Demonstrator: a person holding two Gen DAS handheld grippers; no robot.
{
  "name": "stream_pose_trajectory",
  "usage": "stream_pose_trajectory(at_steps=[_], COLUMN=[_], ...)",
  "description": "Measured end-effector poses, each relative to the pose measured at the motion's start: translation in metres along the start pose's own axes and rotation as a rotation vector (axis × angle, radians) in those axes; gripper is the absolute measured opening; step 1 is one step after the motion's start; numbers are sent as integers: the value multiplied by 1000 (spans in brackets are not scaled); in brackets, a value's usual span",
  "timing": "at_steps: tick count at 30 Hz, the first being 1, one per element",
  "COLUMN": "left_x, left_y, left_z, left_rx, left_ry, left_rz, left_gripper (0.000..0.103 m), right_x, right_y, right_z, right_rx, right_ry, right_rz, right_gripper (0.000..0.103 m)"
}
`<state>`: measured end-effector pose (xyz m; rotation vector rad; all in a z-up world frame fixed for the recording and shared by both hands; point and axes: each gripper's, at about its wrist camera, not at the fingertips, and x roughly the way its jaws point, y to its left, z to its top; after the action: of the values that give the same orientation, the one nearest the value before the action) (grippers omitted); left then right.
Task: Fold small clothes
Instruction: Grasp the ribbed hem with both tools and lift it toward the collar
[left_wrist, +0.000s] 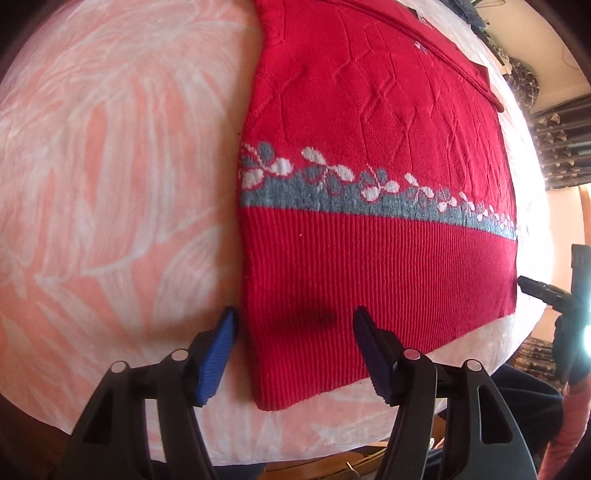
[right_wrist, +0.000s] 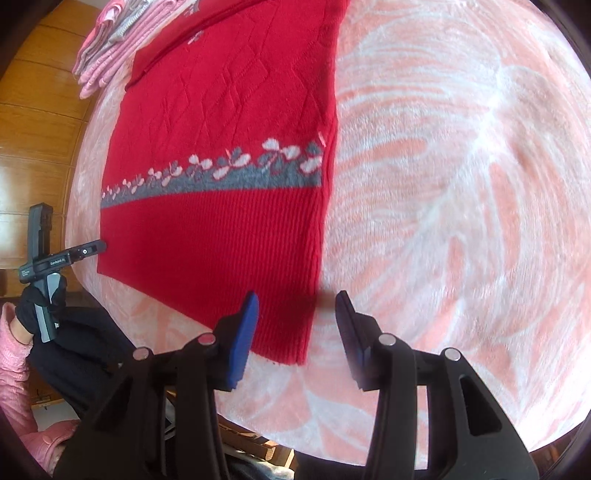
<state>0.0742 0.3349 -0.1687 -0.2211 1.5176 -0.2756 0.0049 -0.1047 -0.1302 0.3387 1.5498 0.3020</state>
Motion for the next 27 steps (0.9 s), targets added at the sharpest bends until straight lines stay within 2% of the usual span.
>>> stream_pose_trajectory(at_steps=[6,10,12,13,14,15,16,18,22,25,27], left_x=[4,11,11,10,8,8,9,9,-2,-18,-33], left_y=[-17,-24,-22,-19,-13,-8,-5,-5,-14,-14,-16], left_z=[-10,-15,-16,-15,-14,-14,-13,-15,-18,-13,-4], left_rx=[16,51,45,30,9,-12,-24,-27,0,-38,-44], left_ry=[26,37,33,32,32,36,45,41,4,-39,-95], left_rz=[-58,-50,-48,-54,-69,-92,-118,-124,-131,-200,-237], left_gripper=[63,61,48,43,29,15,10,8,7,7,7], right_x=[7,14,15,14,14,14,15,15,2,-22,-39], right_y=[-2,-4,-5,-4,-2,-2,2,11,18,16,13], right_z=[-9,-10,-10,-10,-9,-8,-6,-5,2,7,11], right_rx=[2,4,2,-4,-7,-6,-12,-63,-68,-55,-43], right_ry=[24,25,27,29,27,28,29,33,-2,-68,-113], right_rz=[15,22,21,26,53,87,95,67,124,187,214], right_gripper=[44,44,42,37,19,13,6,5,4,4,4])
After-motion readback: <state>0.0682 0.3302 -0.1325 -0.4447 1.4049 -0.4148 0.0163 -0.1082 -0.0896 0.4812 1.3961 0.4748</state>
